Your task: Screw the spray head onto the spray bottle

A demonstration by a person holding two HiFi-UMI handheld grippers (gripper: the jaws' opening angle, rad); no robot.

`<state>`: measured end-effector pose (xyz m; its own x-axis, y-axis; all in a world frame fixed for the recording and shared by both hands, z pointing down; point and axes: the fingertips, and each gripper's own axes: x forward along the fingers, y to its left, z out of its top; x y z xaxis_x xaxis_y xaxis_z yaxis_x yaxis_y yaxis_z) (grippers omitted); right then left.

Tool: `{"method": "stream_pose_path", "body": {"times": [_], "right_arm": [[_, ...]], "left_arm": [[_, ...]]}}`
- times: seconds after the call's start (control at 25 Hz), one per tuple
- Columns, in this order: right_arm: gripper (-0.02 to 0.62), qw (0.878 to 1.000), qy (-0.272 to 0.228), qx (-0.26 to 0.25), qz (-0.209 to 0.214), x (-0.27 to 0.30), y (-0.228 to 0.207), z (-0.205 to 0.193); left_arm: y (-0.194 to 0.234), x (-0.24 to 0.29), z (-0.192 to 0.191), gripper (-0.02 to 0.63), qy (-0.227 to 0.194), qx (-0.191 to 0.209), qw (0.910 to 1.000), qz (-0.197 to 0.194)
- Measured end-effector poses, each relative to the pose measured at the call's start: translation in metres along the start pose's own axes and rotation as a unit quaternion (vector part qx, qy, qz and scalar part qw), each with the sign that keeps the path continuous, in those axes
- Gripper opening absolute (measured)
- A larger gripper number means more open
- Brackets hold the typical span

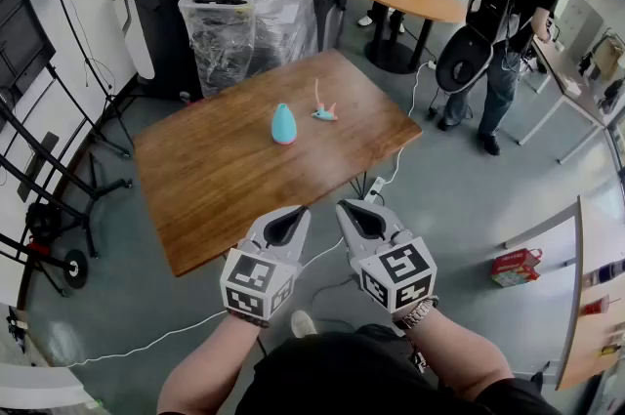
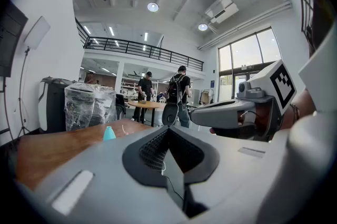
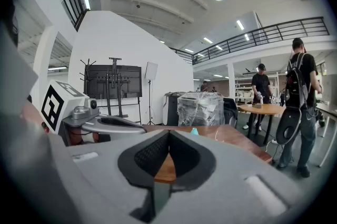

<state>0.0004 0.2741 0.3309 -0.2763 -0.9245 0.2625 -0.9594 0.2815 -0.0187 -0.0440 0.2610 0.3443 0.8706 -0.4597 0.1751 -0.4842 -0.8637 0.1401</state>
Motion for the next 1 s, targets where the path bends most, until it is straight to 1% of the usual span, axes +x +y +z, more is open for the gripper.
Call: {"method": "stream_pose_path", "body": {"times": [0.24,0.4,0.72,1.0], "right_arm": [[-0.008,1.000,-0.002,-0.004,0.000,0.037,0.007,0.013],[-0.008,1.000,0.005,-0.011,0.004,0.052,0.000,0.012],[0.020,1.000,0.024,-0.013,0.009,0.087,-0.038,-0.004],[0.035,0.999,0.046,-0.016,0.017,0.125,-0.097,-0.018]], "left_arm": [[0.026,-0.005,0.002,0.016,0.007,0.013,0.9999,-0.007],[0.036,0.003,-0.001,0.016,0.009,0.014,0.9999,-0.004],[0.063,0.034,-0.014,0.017,0.023,0.019,0.9995,0.006],[0.083,0.095,-0.019,0.017,0.044,0.020,0.9988,0.007]]}}
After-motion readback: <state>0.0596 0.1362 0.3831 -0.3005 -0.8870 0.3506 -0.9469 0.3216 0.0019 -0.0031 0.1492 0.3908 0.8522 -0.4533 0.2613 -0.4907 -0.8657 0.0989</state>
